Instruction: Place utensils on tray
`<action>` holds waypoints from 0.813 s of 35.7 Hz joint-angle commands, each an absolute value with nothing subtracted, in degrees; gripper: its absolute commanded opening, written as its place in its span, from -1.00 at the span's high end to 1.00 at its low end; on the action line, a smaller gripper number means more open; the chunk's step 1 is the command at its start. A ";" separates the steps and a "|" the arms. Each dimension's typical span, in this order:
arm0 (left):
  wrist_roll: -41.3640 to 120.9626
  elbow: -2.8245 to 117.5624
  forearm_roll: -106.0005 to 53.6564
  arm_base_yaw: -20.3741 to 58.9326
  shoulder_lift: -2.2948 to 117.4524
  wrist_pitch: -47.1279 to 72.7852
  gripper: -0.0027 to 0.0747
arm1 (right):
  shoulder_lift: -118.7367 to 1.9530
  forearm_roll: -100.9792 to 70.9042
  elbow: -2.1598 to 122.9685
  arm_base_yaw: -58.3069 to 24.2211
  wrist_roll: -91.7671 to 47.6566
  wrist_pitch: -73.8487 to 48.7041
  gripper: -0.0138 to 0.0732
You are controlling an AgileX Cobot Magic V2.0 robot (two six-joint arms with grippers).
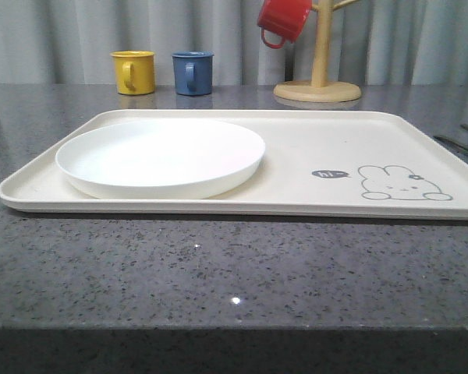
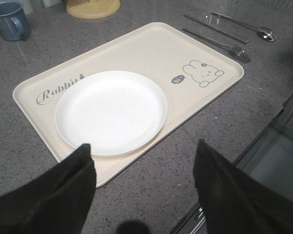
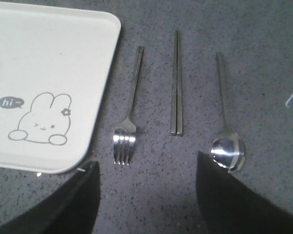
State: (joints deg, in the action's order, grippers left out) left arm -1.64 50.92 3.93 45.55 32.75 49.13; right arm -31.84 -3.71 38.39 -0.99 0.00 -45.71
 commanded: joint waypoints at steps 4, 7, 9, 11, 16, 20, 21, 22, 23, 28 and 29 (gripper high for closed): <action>-2.24 52.30 3.98 45.98 32.97 45.02 -0.15 | -39.62 -5.11 46.17 -2.20 -2.07 -50.74 -0.38; -2.24 52.30 3.98 45.98 32.97 45.02 -0.15 | -44.67 -5.11 49.96 -4.21 -2.55 -54.51 -0.38; -2.24 52.30 3.98 45.98 32.97 45.02 -0.15 | -47.70 -5.11 52.05 -5.51 -2.55 -56.47 -0.38; -2.24 52.30 3.98 45.98 32.97 45.02 -0.15 | -50.50 -4.91 53.71 -6.56 -2.55 -57.77 -0.38; -2.24 52.30 3.98 45.98 32.97 45.02 -0.15 | -58.60 -4.40 58.49 -7.37 -2.49 -60.71 -0.37; -2.24 52.30 3.98 45.98 32.97 45.02 -0.15 | -64.91 -4.00 61.79 -7.37 -2.49 -62.41 -0.19; -2.24 52.30 3.98 45.98 32.97 45.02 -0.15 | -66.59 -3.70 62.72 -7.37 -2.49 -62.60 -0.11; -2.24 52.30 3.98 45.98 32.97 45.02 -0.15 | -67.39 -3.49 63.42 -7.37 -2.49 -62.67 -0.07; -2.24 52.30 3.98 45.98 32.97 45.02 -0.15 | -68.94 -3.42 64.07 -7.37 -2.49 -62.78 0.00; -2.24 52.30 3.98 45.98 32.97 45.02 -0.15 | -74.88 -2.67 67.67 -7.37 -1.21 -62.98 0.14; -2.24 52.30 3.98 45.98 32.97 45.02 -0.15 | -76.17 -2.37 68.42 -7.37 0.00 -62.98 0.14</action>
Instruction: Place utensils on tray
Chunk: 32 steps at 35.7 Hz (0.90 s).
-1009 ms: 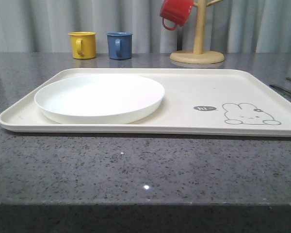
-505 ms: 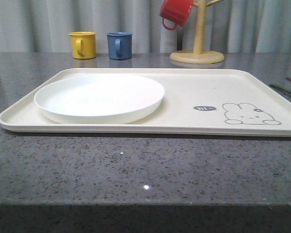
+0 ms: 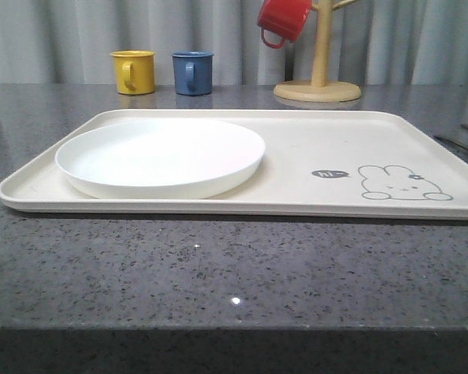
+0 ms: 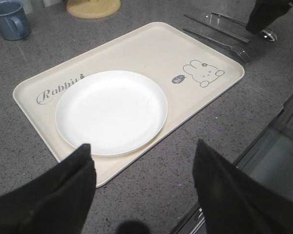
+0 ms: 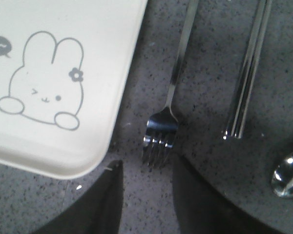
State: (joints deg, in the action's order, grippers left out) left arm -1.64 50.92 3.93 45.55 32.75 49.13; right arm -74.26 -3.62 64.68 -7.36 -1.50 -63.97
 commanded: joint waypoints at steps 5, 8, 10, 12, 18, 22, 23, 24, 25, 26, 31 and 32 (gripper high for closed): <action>-2.24 52.30 3.98 45.98 32.97 45.02 -0.15 | -81.36 -0.63 71.61 -7.37 3.50 -63.32 0.13; -2.24 52.30 3.98 45.98 32.97 45.02 -0.15 | -84.04 0.33 73.23 -7.37 4.94 -63.55 0.13; -2.24 52.30 3.98 45.98 32.97 45.02 -0.15 | -85.56 1.25 74.11 -7.37 5.26 -63.85 0.13; -2.24 52.30 3.98 45.98 32.97 45.02 -0.15 | -87.18 1.92 75.23 -7.37 6.04 -64.38 0.13; -2.24 52.30 3.98 45.98 32.97 45.02 -0.15 | -90.95 2.13 77.65 -7.37 6.14 -65.27 0.13; -2.24 52.30 3.98 45.98 32.97 45.02 -0.15 | -92.64 2.13 78.32 -7.37 6.14 -65.41 0.13; -2.24 52.30 3.98 45.98 32.97 45.02 -0.15 | -92.95 2.06 78.39 -7.37 6.14 -65.40 0.13; -2.24 52.30 3.98 45.98 32.97 45.02 -0.15 | -93.37 2.00 78.39 -7.37 6.14 -65.40 0.13; -2.24 52.30 3.98 45.98 32.97 45.02 -0.15 | -93.70 2.00 78.39 -7.37 6.14 -65.40 0.13; -2.24 52.30 3.98 45.98 32.97 45.02 -0.15 | -93.93 2.00 78.39 -7.37 6.14 -65.40 0.13; -2.24 52.30 3.98 45.98 32.97 45.02 -0.15 | -95.30 2.00 78.39 -7.37 6.14 -65.53 0.13; -2.24 52.30 3.98 45.98 32.97 45.02 -0.15 | -95.37 2.00 78.39 -7.37 6.14 -65.60 0.13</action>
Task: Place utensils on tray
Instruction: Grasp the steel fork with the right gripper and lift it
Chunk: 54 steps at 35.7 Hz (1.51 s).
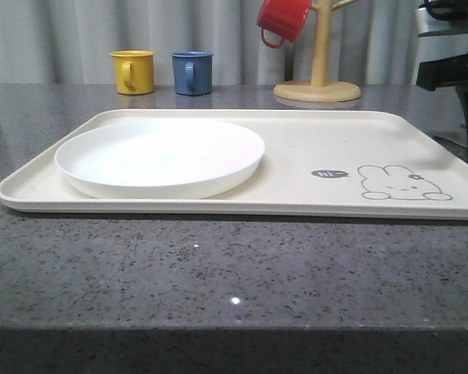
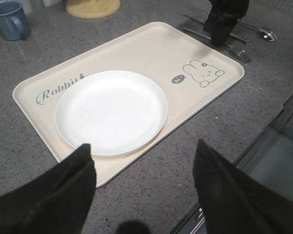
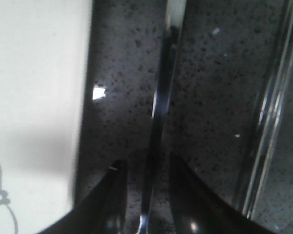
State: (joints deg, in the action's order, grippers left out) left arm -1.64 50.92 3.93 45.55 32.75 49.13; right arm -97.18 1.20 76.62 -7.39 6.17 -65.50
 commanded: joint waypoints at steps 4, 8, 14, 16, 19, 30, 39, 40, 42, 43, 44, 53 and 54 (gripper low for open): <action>-2.24 52.30 3.98 45.98 32.97 45.02 -0.15 | -95.57 2.00 78.39 -7.37 6.14 -66.05 0.15; -2.24 52.30 3.98 45.98 32.97 45.02 -0.15 | -95.63 2.00 78.39 -7.37 6.14 -66.11 0.28; -2.24 52.30 3.98 45.98 32.97 45.02 -0.15 | -95.62 2.00 78.39 -7.37 6.14 -66.30 0.53; -2.24 52.30 3.98 45.98 32.97 45.02 -0.15 | -95.62 2.00 78.39 -7.37 6.14 -66.37 0.61; -2.24 52.30 3.98 45.98 32.97 45.02 -0.15 | -95.62 1.93 78.39 -7.37 6.19 -66.64 0.75; -2.24 52.30 3.98 45.98 32.97 45.02 -0.15 | -92.58 1.87 80.30 -7.37 6.19 -69.87 0.88; -2.24 52.30 3.98 45.98 32.97 45.02 -0.15 | -87.41 -2.40 86.38 -9.94 6.19 -75.81 0.88; -2.24 52.30 3.98 45.98 32.97 45.02 -0.15 | -87.34 -3.02 87.03 -10.99 6.19 -76.23 0.88; -2.24 52.30 3.98 45.98 32.97 45.02 -0.15 | -87.44 -4.07 88.65 -12.80 6.19 -76.99 0.88; -2.24 52.30 3.98 45.98 32.97 45.02 -0.15 | -87.56 -4.87 89.17 -14.15 6.19 -77.00 0.87; -2.24 52.30 3.98 45.98 32.97 45.02 -0.15 | -87.91 -5.44 89.79 -15.27 6.32 -76.94 0.87; -2.24 52.30 3.98 45.98 32.97 45.02 -0.15 | -92.49 -6.37 91.85 -25.18 14.20 -75.11 0.87; -2.24 52.30 3.98 45.98 32.97 45.02 -0.15 | -93.03 -6.37 91.91 -25.79 15.42 -75.04 0.87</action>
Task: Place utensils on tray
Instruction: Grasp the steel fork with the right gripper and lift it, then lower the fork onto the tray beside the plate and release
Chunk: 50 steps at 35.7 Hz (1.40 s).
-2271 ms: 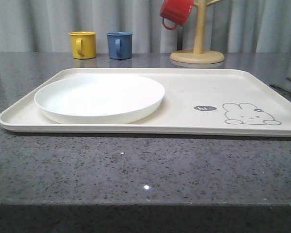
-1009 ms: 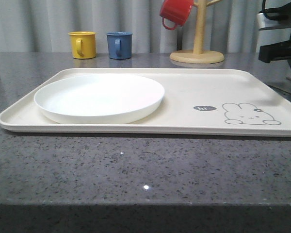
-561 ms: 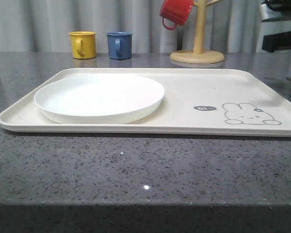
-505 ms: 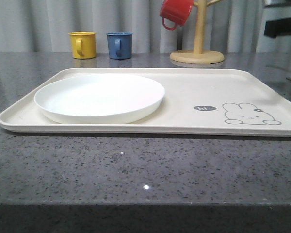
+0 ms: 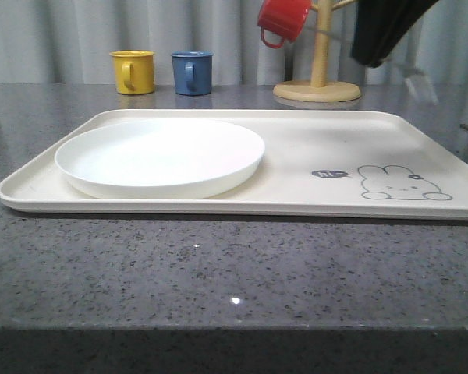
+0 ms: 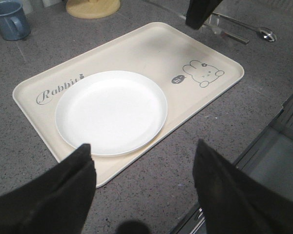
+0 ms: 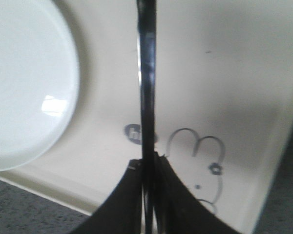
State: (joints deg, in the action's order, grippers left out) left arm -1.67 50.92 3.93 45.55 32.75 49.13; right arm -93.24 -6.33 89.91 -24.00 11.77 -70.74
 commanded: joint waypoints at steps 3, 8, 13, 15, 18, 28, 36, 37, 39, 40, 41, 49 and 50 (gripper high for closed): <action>-2.24 52.30 3.98 45.98 32.97 45.02 -0.15 | -94.98 -6.37 91.91 -26.74 19.86 -74.08 0.87; -2.24 52.30 3.98 45.98 32.97 45.02 -0.15 | -97.90 -6.42 91.91 -27.37 24.38 -71.57 0.87; -2.24 52.30 3.98 45.98 32.97 45.02 -0.15 | -100.09 -6.42 91.91 -27.37 27.00 -70.64 0.87; -2.24 52.30 3.98 45.98 32.97 45.02 -0.15 | -100.69 -6.42 91.91 -27.37 27.94 -69.72 0.87; -2.24 52.30 3.98 45.98 32.97 45.02 -0.15 | -101.52 -6.37 91.91 -27.37 29.09 -67.99 0.87; -2.24 52.30 3.98 45.98 32.97 45.02 -0.15 | -103.72 -6.42 91.91 -27.37 31.22 -66.33 0.87; -2.24 52.30 3.98 45.98 32.97 45.02 -0.15 | -103.98 -6.37 91.91 -27.37 31.22 -66.28 0.43; -2.24 52.30 3.98 45.98 32.97 45.02 -0.15 | -103.98 -6.37 91.91 -27.37 31.22 -66.10 0.35; -2.24 52.30 3.98 45.98 32.97 45.02 -0.15 | -103.92 -6.37 91.91 -27.37 31.22 -65.46 0.25; -2.24 52.30 3.98 45.98 32.97 45.02 -0.15 | -103.75 -6.37 91.91 -27.37 31.22 -65.33 0.25; -2.24 52.30 3.98 45.98 32.97 45.02 -0.15 | -103.46 -6.37 91.91 -27.37 31.22 -65.14 0.25; -2.24 52.30 3.98 45.98 32.97 45.02 -0.15 | -98.66 -0.82 91.91 -27.37 30.65 -66.59 0.25; -2.24 52.30 3.98 45.98 32.97 45.02 -0.15 | -97.78 0.00 91.91 -27.37 30.04 -67.30 0.25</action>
State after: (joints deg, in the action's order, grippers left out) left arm -1.67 50.92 3.93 45.55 32.75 49.13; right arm -103.17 -3.02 90.18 -27.52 31.39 -66.55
